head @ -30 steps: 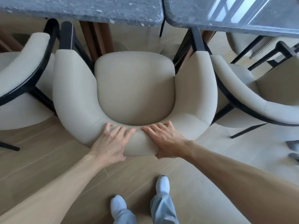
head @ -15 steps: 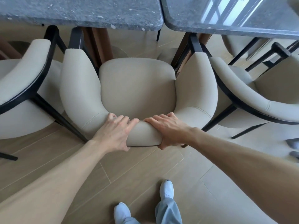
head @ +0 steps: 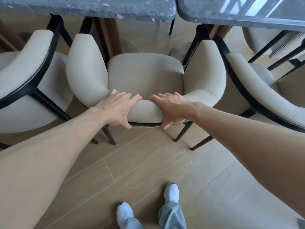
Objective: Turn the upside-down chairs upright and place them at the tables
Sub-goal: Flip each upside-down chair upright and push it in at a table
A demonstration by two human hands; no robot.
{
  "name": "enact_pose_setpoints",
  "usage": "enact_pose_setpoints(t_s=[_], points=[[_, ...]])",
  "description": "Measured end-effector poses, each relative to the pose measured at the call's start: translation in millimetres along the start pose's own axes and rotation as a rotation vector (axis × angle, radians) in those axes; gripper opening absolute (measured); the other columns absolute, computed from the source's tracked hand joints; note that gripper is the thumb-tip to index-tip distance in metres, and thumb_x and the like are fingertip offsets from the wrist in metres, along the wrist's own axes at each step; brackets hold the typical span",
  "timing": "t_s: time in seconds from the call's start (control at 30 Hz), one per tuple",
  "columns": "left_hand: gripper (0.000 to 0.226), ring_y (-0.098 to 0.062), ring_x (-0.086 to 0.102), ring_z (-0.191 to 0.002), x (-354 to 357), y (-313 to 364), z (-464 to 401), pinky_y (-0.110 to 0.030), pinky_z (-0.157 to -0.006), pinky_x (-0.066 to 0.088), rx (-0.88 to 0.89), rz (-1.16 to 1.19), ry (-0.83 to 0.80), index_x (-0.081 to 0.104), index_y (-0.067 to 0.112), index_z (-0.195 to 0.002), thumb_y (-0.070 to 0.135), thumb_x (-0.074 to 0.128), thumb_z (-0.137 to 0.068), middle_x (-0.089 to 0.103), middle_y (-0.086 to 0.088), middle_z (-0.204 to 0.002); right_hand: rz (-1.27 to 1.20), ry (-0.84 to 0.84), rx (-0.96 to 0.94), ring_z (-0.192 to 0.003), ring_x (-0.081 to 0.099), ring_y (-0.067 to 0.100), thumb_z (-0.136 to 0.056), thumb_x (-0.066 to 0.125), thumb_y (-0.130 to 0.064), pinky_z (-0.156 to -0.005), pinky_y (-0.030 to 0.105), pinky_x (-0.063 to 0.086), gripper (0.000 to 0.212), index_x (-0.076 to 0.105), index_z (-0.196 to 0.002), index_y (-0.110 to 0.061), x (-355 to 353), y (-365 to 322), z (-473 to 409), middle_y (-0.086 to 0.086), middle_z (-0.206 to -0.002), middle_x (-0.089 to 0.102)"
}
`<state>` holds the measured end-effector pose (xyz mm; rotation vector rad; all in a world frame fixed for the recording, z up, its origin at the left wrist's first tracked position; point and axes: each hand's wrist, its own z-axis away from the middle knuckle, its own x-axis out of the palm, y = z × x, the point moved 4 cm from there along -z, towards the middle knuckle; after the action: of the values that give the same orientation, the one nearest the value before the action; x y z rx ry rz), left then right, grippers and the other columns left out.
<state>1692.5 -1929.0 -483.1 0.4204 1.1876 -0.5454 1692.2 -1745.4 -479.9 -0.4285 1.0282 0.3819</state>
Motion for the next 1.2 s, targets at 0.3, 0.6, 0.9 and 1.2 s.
enact_pose_setpoints(t_s=[0.3,0.6,0.9,1.2], points=[[0.097,-0.021,0.053,-0.115,4,-9,-10,-0.042,-0.103,0.035,-0.001,-0.001,0.009,0.029,0.029,-0.140,0.064,0.078,-0.064,0.056,0.002,-0.119,0.004,0.029,-0.015,-0.111,0.055,0.022,-0.054,0.077,-0.055,-0.088,0.043,0.044,0.096,0.035,-0.138,-0.033,0,9,-9,-0.005,-0.118,0.056],[0.112,-0.029,0.019,-0.150,-17,39,17,-0.061,-0.122,0.005,-0.213,0.013,-0.053,0.003,0.010,-0.158,0.034,0.079,-0.079,0.021,-0.011,-0.159,0.144,0.102,0.088,-0.137,0.040,0.024,-0.070,0.077,-0.053,-0.109,0.050,0.032,0.114,0.013,-0.157,-0.016,-4,-14,20,0.002,-0.152,0.036],[0.125,-0.029,0.023,-0.148,-102,-9,28,-0.051,-0.118,0.025,-0.195,0.235,0.065,0.001,0.017,-0.160,0.058,0.080,-0.072,0.013,-0.007,-0.164,0.027,0.160,0.149,-0.148,0.024,0.027,-0.083,0.067,-0.062,-0.112,0.062,0.025,0.107,0.010,-0.158,-0.010,-72,-19,45,0.008,-0.161,0.023],[0.133,-0.024,0.017,-0.152,-89,-5,4,-0.059,-0.121,0.014,-0.169,0.092,-0.034,0.001,0.014,-0.159,0.069,0.078,-0.065,0.017,-0.005,-0.165,0.091,0.113,0.239,-0.143,0.022,0.034,-0.068,0.075,-0.068,-0.106,0.066,0.031,0.124,0.011,-0.157,-0.010,-59,-11,39,0.008,-0.154,0.027]])
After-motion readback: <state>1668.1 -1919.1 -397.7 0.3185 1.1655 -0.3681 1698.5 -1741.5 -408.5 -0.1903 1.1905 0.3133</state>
